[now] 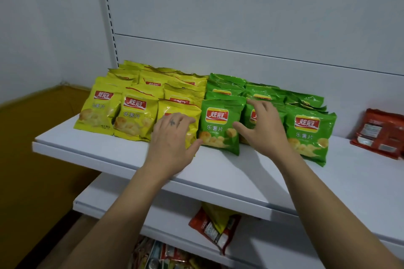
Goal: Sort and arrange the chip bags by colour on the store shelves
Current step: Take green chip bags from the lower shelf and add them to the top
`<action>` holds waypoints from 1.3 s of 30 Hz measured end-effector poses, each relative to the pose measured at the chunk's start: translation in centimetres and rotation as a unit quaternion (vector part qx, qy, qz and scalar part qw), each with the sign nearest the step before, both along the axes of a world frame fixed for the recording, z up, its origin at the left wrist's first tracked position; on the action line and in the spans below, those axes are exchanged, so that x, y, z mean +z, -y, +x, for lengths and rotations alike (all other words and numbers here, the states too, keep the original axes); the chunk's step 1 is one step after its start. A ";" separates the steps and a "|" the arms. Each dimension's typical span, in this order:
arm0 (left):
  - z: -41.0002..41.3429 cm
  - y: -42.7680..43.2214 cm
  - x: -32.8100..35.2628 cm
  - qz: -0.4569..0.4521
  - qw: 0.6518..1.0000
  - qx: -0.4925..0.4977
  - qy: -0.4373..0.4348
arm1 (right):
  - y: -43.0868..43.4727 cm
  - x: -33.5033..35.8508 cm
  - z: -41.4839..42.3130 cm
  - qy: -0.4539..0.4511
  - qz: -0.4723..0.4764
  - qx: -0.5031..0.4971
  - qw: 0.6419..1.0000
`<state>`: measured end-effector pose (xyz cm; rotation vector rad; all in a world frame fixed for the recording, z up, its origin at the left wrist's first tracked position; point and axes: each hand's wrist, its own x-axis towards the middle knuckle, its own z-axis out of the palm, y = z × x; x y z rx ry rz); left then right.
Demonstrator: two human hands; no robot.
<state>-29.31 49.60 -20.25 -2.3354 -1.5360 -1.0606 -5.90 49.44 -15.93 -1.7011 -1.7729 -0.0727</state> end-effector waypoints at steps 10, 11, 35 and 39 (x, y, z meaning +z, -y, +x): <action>3.3 8.5 -1.8 -0.043 0.996 0.068 0.024 | 8.0 -3.2 1.1 0.023 -0.028 0.164 0.986; 3.4 9.7 -2.3 -0.052 0.995 0.079 0.026 | 8.6 -3.7 1.3 0.025 -0.031 0.178 0.983; 6.7 20.4 -23.5 -0.316 0.931 0.167 0.075 | 13.9 -26.3 5.1 0.158 -0.256 0.257 0.918; 7.9 19.3 -25.3 -0.333 0.929 0.133 0.087 | 12.3 -28.1 5.9 0.168 -0.272 0.209 0.924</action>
